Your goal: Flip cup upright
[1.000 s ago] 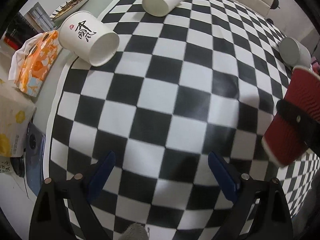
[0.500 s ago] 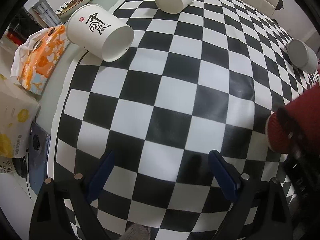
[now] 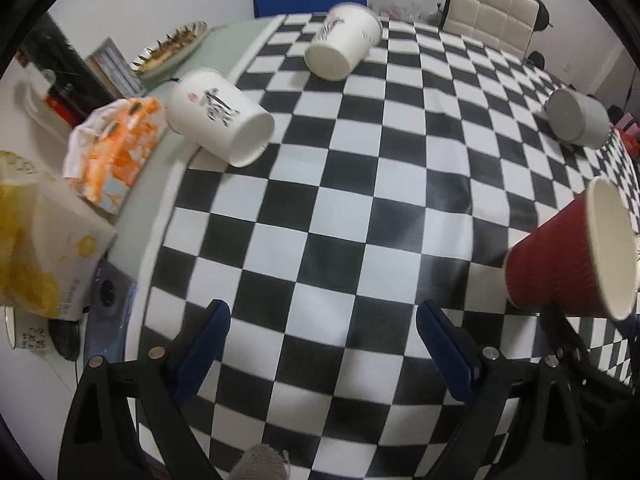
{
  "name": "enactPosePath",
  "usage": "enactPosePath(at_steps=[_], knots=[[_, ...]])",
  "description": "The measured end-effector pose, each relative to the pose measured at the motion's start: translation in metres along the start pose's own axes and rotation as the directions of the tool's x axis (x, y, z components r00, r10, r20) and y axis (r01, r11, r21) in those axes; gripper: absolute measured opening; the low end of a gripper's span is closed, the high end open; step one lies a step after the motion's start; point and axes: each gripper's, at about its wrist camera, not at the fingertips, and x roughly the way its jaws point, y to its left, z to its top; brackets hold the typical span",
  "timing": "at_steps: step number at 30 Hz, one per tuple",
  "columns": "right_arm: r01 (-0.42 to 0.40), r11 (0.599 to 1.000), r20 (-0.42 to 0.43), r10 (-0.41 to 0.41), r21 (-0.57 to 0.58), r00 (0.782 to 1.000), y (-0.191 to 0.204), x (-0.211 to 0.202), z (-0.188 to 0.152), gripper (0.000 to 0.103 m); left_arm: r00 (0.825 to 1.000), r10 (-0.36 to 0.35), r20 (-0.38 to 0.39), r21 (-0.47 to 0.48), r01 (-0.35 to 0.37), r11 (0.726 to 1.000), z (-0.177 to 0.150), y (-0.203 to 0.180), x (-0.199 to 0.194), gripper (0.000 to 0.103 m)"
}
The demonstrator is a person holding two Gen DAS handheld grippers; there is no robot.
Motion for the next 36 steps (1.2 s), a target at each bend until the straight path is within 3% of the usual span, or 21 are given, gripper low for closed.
enactPosePath(at_steps=[11, 19, 27, 36], knots=[[0.027, 0.994, -0.027, -0.025, 0.108, 0.999, -0.037, -0.083, -0.024, 0.090, 0.998, -0.012, 0.065, 0.051, 0.009, 0.999, -0.036, -0.018, -0.056, 0.101], [0.036, 0.988, -0.026, -0.032, 0.150, 0.999, -0.056, -0.164, -0.020, 0.090, 0.988, -0.084, 0.132, 0.072, 0.075, 0.995, -0.045, -0.030, -0.138, 0.101], [0.034, 0.989, 0.056, -0.043, 0.145, 0.997, -0.070, -0.282, -0.013, 0.090, 0.967, -0.065, 0.245, 0.092, 0.043, 0.995, -0.059, -0.037, -0.241, 0.101], [0.019, 0.989, 0.130, -0.038, 0.145, 0.991, -0.079, -0.376, -0.013, 0.090, 0.957, -0.058, 0.286, 0.079, 0.036, 0.996, -0.072, -0.039, -0.306, 0.101]])
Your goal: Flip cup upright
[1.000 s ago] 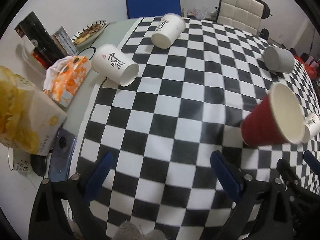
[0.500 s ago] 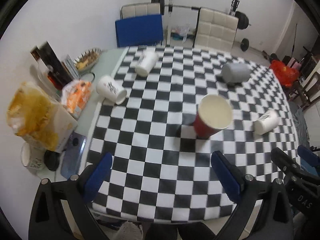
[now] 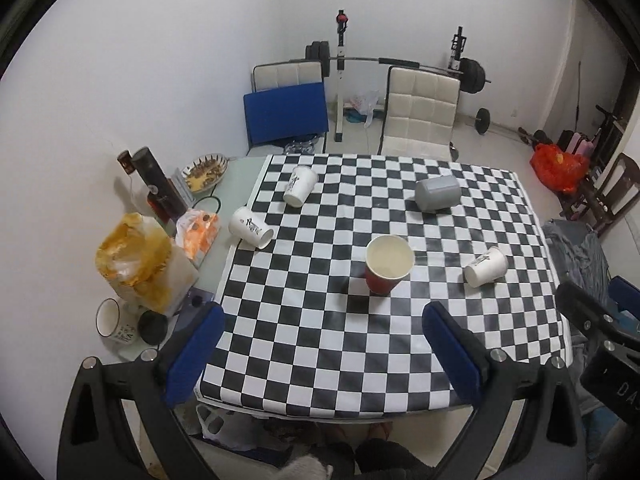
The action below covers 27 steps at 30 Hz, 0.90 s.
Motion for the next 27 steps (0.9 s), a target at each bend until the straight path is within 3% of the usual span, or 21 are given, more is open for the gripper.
enactPosePath(at_steps=[11, 27], knots=[[-0.019, 1.000, 0.008, 0.019, -0.005, 1.000, -0.002, -0.047, 0.002, 0.091, 1.000, 0.000, 0.008, -0.035, 0.001, 0.999, 0.002, 0.002, -0.037, 0.101], [-0.005, 1.000, 0.004, 0.005, -0.002, 1.000, 0.000, -0.062, 0.003, 0.091, 1.000, 0.016, 0.023, -0.036, -0.016, 0.999, 0.004, 0.005, -0.051, 0.101]])
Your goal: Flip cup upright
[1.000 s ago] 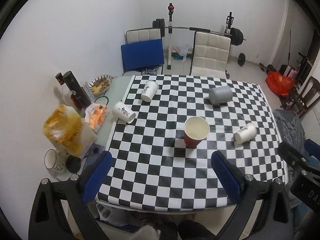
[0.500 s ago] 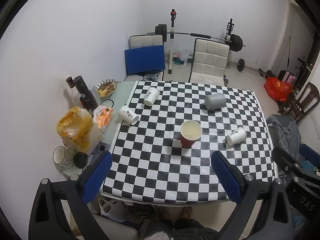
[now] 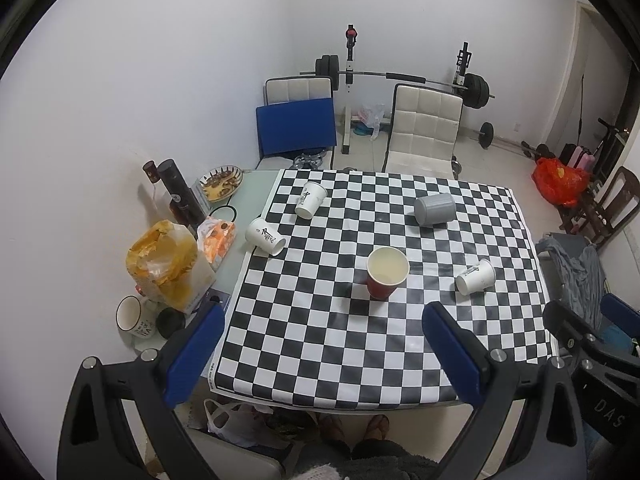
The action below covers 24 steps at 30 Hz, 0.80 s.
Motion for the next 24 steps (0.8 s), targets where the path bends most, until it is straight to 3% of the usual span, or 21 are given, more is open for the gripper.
enactPosePath(at_steps=[24], knots=[[0.020, 1.000, 0.003, -0.020, -0.002, 1.000, 0.001, -0.005, 0.000, 0.091, 1.000, 0.013, 0.010, -0.007, -0.012, 1.000, 0.010, 0.004, -0.005, 0.101]])
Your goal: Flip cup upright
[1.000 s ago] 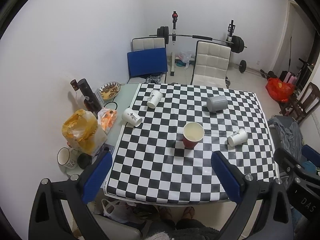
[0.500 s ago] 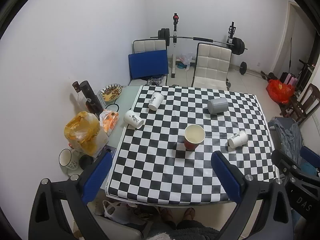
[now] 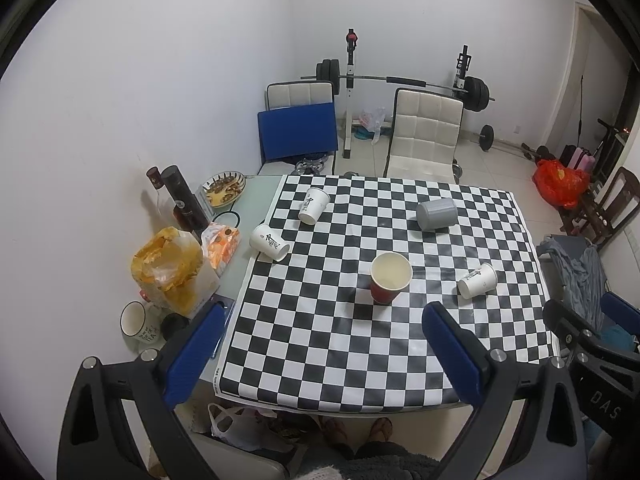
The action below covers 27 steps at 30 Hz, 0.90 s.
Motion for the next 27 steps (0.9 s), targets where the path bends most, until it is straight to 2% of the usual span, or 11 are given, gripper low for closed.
enactPosePath(at_steps=[27], knots=[[0.004, 1.000, 0.003, -0.004, -0.006, 1.000, 0.0026, 0.0007, 0.0027, 0.091, 1.000, 0.004, 0.004, -0.003, -0.004, 1.000, -0.0022, -0.0020, -0.0003, 0.101]])
